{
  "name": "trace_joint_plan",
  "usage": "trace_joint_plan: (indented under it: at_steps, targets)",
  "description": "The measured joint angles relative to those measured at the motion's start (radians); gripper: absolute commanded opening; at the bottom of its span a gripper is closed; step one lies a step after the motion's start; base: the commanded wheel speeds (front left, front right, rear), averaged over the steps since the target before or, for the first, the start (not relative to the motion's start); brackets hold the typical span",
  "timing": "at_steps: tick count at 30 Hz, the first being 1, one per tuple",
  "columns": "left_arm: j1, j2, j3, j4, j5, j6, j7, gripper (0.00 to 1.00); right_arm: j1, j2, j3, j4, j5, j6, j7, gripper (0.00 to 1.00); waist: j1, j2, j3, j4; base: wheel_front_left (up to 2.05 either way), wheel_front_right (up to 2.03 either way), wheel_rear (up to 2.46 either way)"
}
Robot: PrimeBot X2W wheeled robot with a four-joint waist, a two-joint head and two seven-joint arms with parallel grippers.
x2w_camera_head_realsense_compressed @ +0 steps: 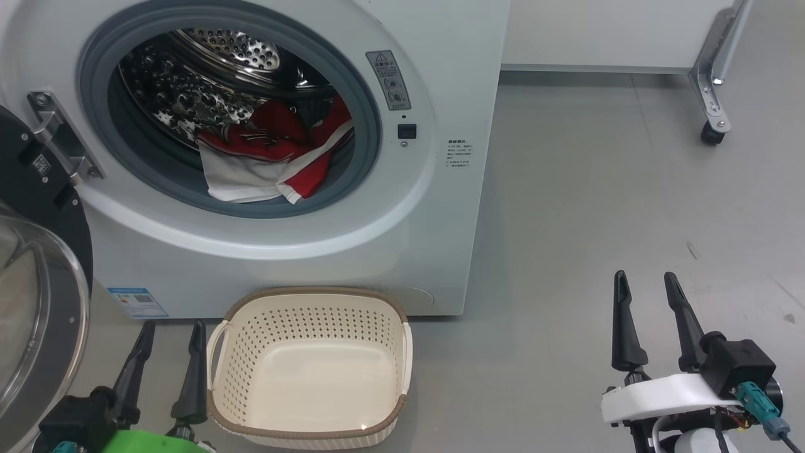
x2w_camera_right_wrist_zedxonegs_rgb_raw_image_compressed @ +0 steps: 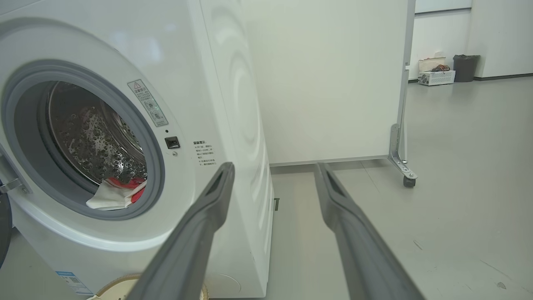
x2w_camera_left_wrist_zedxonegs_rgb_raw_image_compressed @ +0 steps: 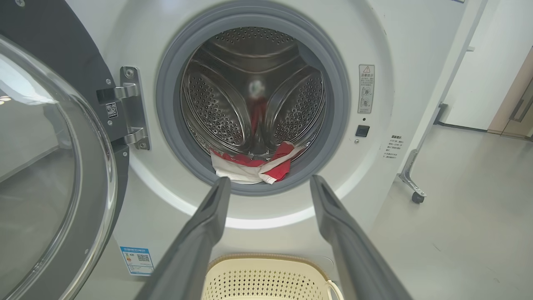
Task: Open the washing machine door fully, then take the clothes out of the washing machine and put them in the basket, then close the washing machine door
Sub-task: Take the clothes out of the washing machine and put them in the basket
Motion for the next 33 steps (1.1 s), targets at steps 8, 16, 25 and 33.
trace_joint_plan:
  at_steps: [8, 16, 25, 33]
  targets:
    - [0.000, 0.000, 0.000, 0.001, 0.016, 0.000, 0.000, 1.00, 0.000, 0.000, 0.003, 0.000, 0.000, -0.001, 0.000, 1.00, 0.0000, 0.0000, 0.007, 0.001, 0.08, -0.08, 0.00]
    - [0.000, -0.002, 0.002, 0.002, 0.016, 0.000, 0.000, 1.00, -0.001, 0.000, 0.003, 0.000, 0.000, -0.001, 0.000, 1.00, 0.0000, 0.0000, 0.016, 0.000, 0.00, 0.00, 0.00]
    - [0.000, -0.002, 0.001, 0.000, 0.016, 0.000, 0.000, 1.00, -0.004, 0.000, 0.004, 0.000, 0.000, -0.008, 0.000, 1.00, 0.0000, 0.0000, 0.027, 0.001, 0.00, 0.00, 0.00]
    - [-0.001, -0.002, 0.002, -0.002, 0.016, 0.000, 0.000, 1.00, -0.005, 0.000, 0.006, -0.003, 0.000, -0.008, 0.000, 1.00, 0.0000, 0.0000, 0.041, 0.000, 0.00, 0.00, 0.00]
